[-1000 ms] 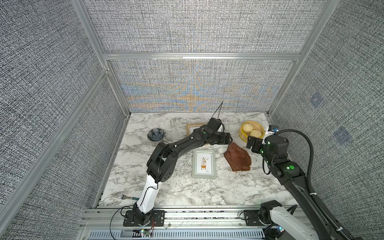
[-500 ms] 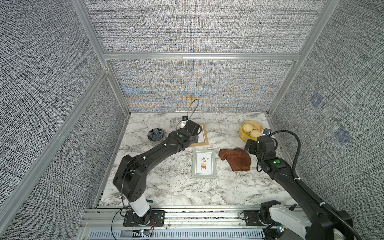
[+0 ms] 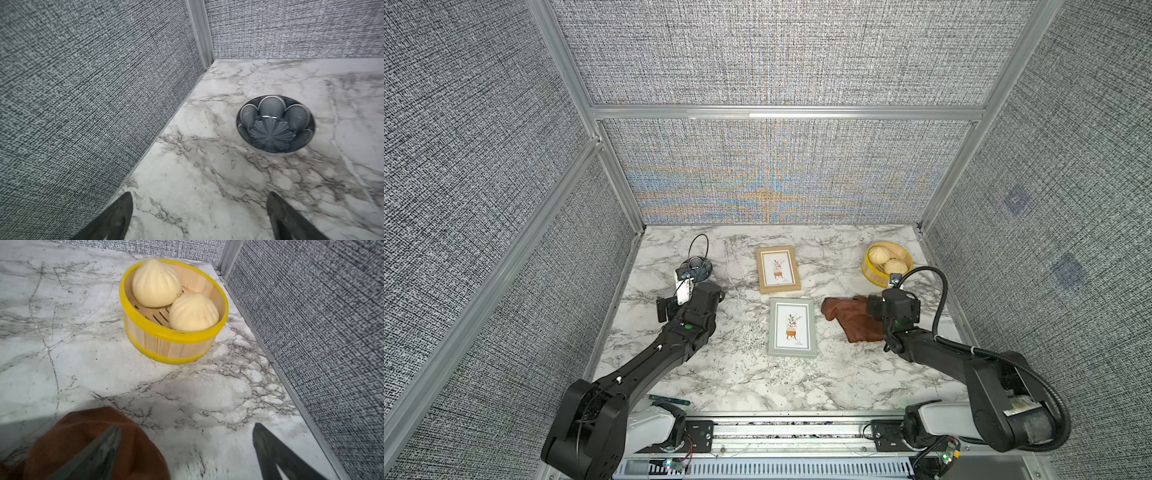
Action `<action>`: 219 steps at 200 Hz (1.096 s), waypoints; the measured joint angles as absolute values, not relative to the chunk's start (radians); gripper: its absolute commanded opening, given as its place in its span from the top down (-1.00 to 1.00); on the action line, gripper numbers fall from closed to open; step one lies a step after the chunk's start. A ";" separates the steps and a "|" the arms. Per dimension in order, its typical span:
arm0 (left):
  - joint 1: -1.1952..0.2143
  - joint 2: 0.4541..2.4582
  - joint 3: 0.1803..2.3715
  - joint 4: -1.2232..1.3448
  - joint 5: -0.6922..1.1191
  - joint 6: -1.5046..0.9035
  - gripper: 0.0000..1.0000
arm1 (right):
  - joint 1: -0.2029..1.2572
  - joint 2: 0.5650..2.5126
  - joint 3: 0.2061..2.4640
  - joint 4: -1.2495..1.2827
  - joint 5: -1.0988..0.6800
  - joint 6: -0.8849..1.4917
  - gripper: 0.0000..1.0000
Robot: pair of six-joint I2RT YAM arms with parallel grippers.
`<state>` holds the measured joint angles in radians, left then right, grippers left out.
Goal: Wipe the picture frame with a cloth
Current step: Reset both arms
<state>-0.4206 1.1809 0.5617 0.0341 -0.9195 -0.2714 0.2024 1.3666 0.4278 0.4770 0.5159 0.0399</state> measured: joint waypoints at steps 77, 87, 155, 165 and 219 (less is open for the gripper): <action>-0.294 1.259 0.365 0.609 -0.656 0.028 -0.99 | 0.140 1.483 0.379 0.762 0.286 -0.062 -0.98; -0.288 1.293 0.359 0.652 -0.619 0.041 -0.99 | 0.129 1.483 0.378 0.783 0.267 -0.062 -0.98; -0.215 1.490 0.374 0.837 -0.425 0.075 -0.99 | 0.110 1.534 0.356 0.876 0.179 -0.062 -0.98; -0.206 1.490 0.377 0.837 -0.414 0.069 -0.99 | 0.107 1.534 0.360 0.878 0.176 -0.062 -0.98; -0.141 1.512 0.427 0.822 -0.385 -0.003 -1.00 | 0.090 1.537 0.388 0.860 0.176 -0.046 -0.98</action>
<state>-0.1413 1.5124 0.4271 0.8215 -0.3851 -0.0032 0.0902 1.5372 0.3882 0.8600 0.1761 -0.0460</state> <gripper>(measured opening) 0.998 0.990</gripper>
